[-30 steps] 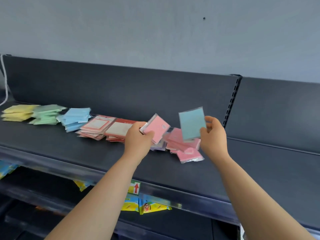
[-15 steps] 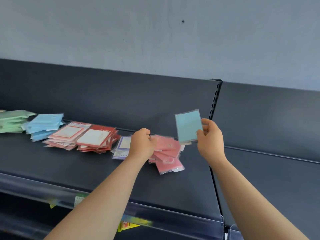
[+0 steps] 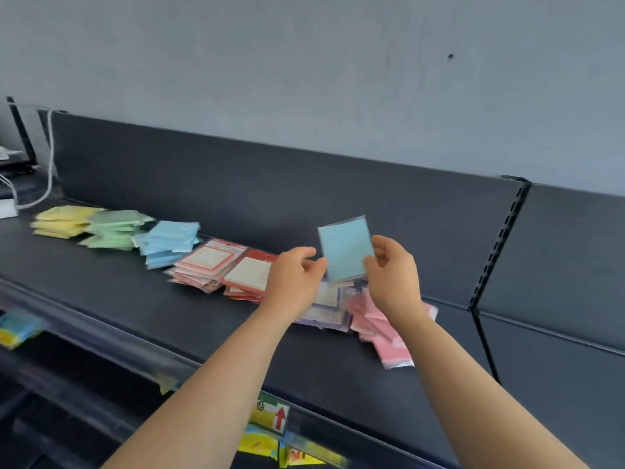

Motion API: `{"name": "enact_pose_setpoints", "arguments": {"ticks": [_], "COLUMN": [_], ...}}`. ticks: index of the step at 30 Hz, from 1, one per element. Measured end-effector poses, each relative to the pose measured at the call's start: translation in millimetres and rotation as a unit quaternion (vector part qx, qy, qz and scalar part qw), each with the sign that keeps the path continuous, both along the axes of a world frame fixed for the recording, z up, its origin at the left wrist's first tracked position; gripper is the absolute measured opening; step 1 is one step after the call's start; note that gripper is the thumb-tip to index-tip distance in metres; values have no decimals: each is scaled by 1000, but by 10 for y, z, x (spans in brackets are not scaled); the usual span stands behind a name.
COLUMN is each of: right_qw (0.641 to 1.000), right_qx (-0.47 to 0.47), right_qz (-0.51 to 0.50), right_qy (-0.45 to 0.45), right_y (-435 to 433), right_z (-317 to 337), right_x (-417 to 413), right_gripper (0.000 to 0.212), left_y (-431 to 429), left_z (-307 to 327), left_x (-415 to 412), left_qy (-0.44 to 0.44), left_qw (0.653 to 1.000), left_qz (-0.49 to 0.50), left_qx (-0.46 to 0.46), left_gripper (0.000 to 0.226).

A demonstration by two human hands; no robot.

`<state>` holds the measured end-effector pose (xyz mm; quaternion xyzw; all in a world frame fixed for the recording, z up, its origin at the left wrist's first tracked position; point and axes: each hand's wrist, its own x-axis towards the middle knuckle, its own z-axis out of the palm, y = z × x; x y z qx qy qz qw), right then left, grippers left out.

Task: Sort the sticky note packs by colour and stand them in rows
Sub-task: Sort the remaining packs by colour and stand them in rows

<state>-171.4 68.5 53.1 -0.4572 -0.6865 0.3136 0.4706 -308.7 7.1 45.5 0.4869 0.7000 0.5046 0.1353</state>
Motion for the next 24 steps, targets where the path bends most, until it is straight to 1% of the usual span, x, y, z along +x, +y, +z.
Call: {"name": "enact_pose_setpoints", "arguments": {"ticks": [3,6,8,10,13,16,20,24], "right_qw": [1000,997,995,992,989,989,988,986], "right_qx": [6,11,9,7,3,-6,-18,-25], "right_qz": [26,58,74,86,106,111,91,65], "right_qy": [-3,-43,-73,-95,-102,-100,-125,-154], "right_y": [-61,-125,-168,-217,-324,-384,-349,-336], "right_z": [7,-8,-35,-50,-13,3,-50,-85], "right_x": [-433,-919,-1266,-1616,-2096,-2501,-2943,-3240], "right_gripper": [36,28,20,16,17,18,18,22], "left_y": [-130,-241,-303,-369,-458,-507,-464,-373], "left_z": [30,46,56,74,109,135,106,48], "left_x": [-379,-832,-1177,-1540,-2045,-2460,-2916,-3205], "left_qy": [7,-3,-7,-6,2,26,68,88], "left_qw": [1000,999,999,998,998,999,996,992], "left_qz": [25,40,49,60,58,22,-2,-21], "left_qx": [4,13,11,13,3,-20,-56,-86], "left_gripper": [40,34,32,31,30,29,29,33]}}
